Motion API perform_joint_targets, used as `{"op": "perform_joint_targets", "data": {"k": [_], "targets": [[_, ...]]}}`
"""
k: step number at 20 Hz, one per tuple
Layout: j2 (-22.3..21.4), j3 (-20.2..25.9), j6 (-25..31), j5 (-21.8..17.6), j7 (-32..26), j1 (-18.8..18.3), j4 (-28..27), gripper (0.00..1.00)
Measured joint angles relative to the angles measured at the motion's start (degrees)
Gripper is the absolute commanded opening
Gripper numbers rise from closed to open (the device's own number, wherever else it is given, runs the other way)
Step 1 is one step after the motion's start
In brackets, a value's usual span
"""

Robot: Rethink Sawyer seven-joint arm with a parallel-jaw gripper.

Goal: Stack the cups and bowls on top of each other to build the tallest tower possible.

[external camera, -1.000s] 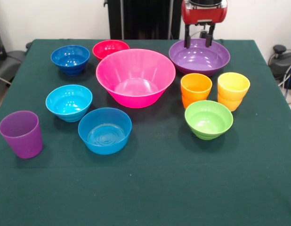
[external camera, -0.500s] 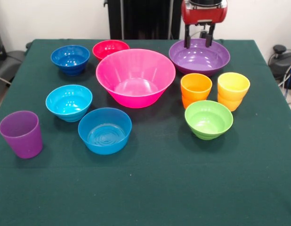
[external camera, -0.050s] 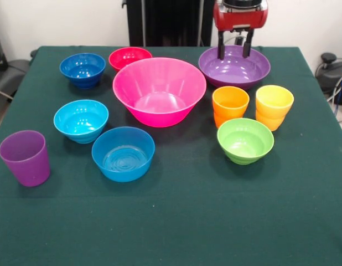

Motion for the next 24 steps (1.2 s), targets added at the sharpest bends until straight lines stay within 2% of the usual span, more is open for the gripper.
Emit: {"op": "perform_joint_targets", "data": {"k": [3, 9, 24], "targets": [[0.4, 0.7, -1.0, -1.0, 0.0, -1.8, 0.0, 1.00], [1.7, 0.9, -2.2, -2.0, 0.0, -3.1, 0.0, 1.00], [1.4, 1.4, -2.3, -2.1, 0.1, -0.9, 0.0, 1.00]]}}
